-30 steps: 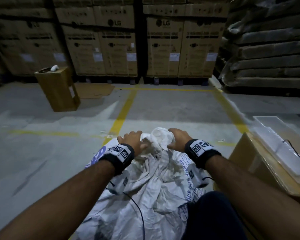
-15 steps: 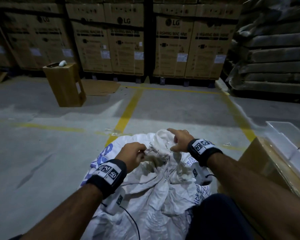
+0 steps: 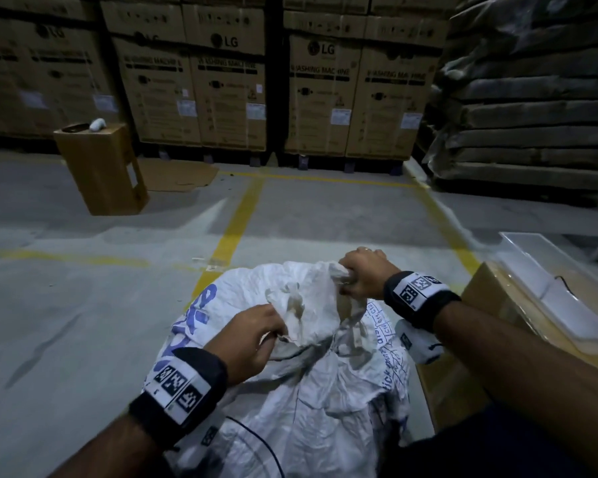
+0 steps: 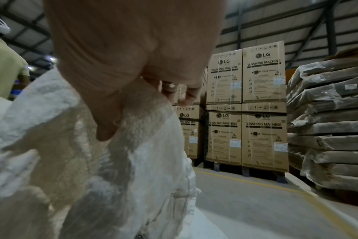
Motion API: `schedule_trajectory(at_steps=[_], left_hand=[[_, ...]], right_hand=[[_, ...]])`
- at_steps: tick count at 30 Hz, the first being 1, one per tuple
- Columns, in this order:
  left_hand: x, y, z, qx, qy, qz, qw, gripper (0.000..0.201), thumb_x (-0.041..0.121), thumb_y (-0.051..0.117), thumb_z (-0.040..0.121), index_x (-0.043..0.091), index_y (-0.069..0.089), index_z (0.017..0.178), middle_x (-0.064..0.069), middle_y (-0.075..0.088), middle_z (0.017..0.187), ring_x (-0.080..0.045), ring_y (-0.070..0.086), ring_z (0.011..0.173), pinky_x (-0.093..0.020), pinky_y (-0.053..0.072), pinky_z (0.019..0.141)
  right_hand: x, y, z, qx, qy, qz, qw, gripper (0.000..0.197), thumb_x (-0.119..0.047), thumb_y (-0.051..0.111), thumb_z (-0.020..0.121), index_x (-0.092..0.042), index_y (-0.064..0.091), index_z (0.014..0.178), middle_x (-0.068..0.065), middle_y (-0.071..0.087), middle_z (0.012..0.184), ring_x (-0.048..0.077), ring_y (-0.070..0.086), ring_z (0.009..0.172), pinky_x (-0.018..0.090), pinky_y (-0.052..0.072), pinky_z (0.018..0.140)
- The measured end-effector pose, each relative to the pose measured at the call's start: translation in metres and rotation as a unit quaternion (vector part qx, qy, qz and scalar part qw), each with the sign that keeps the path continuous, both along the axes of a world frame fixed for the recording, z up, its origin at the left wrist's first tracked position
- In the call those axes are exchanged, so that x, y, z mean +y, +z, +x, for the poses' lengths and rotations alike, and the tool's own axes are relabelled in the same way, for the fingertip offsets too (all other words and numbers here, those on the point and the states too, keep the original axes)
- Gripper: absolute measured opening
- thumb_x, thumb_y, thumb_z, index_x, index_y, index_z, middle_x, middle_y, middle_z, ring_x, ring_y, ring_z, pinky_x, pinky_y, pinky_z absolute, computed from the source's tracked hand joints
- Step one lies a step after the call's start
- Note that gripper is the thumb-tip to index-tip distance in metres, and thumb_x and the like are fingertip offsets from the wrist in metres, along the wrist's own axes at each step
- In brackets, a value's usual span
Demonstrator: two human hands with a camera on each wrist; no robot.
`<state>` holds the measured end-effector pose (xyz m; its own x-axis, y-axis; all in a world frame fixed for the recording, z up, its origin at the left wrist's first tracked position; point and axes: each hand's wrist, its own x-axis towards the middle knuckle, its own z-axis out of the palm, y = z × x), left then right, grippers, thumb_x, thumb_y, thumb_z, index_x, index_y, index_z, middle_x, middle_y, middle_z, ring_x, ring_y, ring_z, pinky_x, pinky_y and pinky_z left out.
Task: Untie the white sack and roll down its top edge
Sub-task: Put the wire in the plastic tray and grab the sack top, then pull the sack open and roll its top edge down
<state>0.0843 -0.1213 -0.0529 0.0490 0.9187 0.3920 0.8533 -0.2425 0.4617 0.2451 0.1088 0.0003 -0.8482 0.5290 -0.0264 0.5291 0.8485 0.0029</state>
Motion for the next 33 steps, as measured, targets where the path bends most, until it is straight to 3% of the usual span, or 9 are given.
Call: schedule_trajectory(at_steps=[4, 9, 12, 17, 21, 24, 29, 31, 33], left_hand=[[-0.012, -0.009, -0.010, -0.018, 0.036, -0.028, 0.999, 0.024, 0.013, 0.043, 0.078, 0.017, 0.066, 0.082, 0.006, 0.060, 0.081, -0.005, 0.054, 0.078, -0.011, 0.040, 0.073], [-0.020, -0.007, -0.005, -0.043, 0.114, -0.074, 0.990, 0.039, 0.034, 0.032, 0.084, 0.015, 0.066, 0.087, 0.011, 0.059, 0.071, -0.004, 0.053, 0.069, -0.019, 0.043, 0.068], [-0.021, -0.008, -0.001, -0.001, 0.153, -0.101, 0.983, 0.029, 0.033, 0.044, 0.085, 0.014, 0.065, 0.090, 0.013, 0.056, 0.064, 0.000, 0.050, 0.061, -0.010, 0.035, 0.060], [-0.027, -0.007, 0.003, 0.098, 0.211, -0.244, 0.941, 0.034, 0.038, 0.071, 0.078, 0.018, 0.065, 0.105, 0.002, 0.067, 0.079, -0.017, 0.063, 0.088, -0.025, 0.044, 0.077], [-0.026, -0.017, 0.015, 0.144, 0.221, -0.342, 0.902, 0.041, 0.057, 0.073, 0.067, 0.028, 0.064, 0.095, 0.002, 0.066, 0.092, -0.017, 0.062, 0.093, -0.025, 0.048, 0.078], [-0.017, -0.020, 0.022, 0.134, 0.252, -0.310, 0.907, 0.042, 0.066, 0.062, 0.073, 0.025, 0.051, 0.070, 0.003, 0.063, 0.083, -0.018, 0.059, 0.081, -0.030, 0.050, 0.073], [0.010, -0.007, 0.030, 0.068, 0.315, -0.165, 0.932, 0.032, 0.046, 0.069, 0.076, 0.019, 0.052, 0.074, -0.003, 0.056, 0.096, -0.024, 0.053, 0.098, -0.034, 0.045, 0.078], [0.023, -0.009, 0.029, 0.047, 0.330, -0.141, 0.932, 0.032, 0.048, 0.072, 0.072, 0.021, 0.056, 0.073, -0.004, 0.049, 0.120, -0.025, 0.043, 0.115, -0.037, 0.044, 0.090], [0.037, -0.014, 0.027, 0.017, 0.349, -0.178, 0.920, 0.032, 0.053, 0.070, 0.073, 0.021, 0.064, 0.078, -0.005, 0.036, 0.143, -0.026, 0.033, 0.131, -0.040, 0.038, 0.102]], right_hand=[[-0.011, 0.009, 0.039, -0.012, 0.087, 0.052, 0.995, 0.032, -0.040, 0.069, 0.077, -0.017, 0.064, 0.099, -0.004, 0.061, 0.107, 0.021, 0.050, 0.104, 0.032, 0.034, 0.083], [-0.041, -0.010, 0.095, -0.048, 0.211, 0.096, 0.972, 0.009, -0.023, 0.068, 0.067, -0.026, 0.060, 0.071, -0.009, 0.064, 0.074, 0.021, 0.058, 0.081, 0.034, 0.043, 0.073], [-0.059, -0.021, 0.121, -0.092, 0.240, 0.071, 0.964, 0.013, -0.020, 0.062, 0.063, -0.025, 0.062, 0.075, -0.006, 0.065, 0.075, 0.023, 0.061, 0.078, 0.036, 0.045, 0.074], [-0.100, -0.036, 0.147, -0.194, 0.249, -0.049, 0.948, 0.018, -0.027, 0.062, 0.070, -0.020, 0.058, 0.087, 0.005, 0.067, 0.090, 0.030, 0.063, 0.087, 0.039, 0.045, 0.083], [-0.117, -0.051, 0.150, -0.229, 0.211, -0.176, 0.934, 0.045, -0.060, 0.064, 0.072, -0.017, 0.054, 0.082, 0.010, 0.063, 0.090, 0.032, 0.059, 0.085, 0.038, 0.051, 0.076], [-0.122, -0.050, 0.141, -0.226, 0.167, -0.205, 0.937, 0.071, -0.080, 0.043, 0.070, -0.014, 0.061, 0.086, 0.010, 0.067, 0.085, 0.029, 0.061, 0.081, 0.037, 0.054, 0.074], [-0.088, -0.032, 0.098, -0.029, 0.091, -0.070, 0.993, 0.043, -0.042, 0.042, 0.096, -0.008, 0.064, 0.080, 0.013, 0.067, 0.087, 0.028, 0.057, 0.087, 0.037, 0.045, 0.082], [-0.073, -0.034, 0.078, -0.016, 0.053, -0.043, 0.998, 0.030, -0.038, 0.051, 0.092, -0.012, 0.066, 0.095, 0.010, 0.067, 0.101, 0.030, 0.055, 0.101, 0.038, 0.044, 0.089], [-0.066, -0.045, 0.062, -0.063, 0.025, -0.044, 0.997, 0.037, -0.040, 0.058, 0.086, -0.018, 0.058, 0.117, 0.004, 0.059, 0.122, 0.029, 0.047, 0.115, 0.041, 0.040, 0.095]])
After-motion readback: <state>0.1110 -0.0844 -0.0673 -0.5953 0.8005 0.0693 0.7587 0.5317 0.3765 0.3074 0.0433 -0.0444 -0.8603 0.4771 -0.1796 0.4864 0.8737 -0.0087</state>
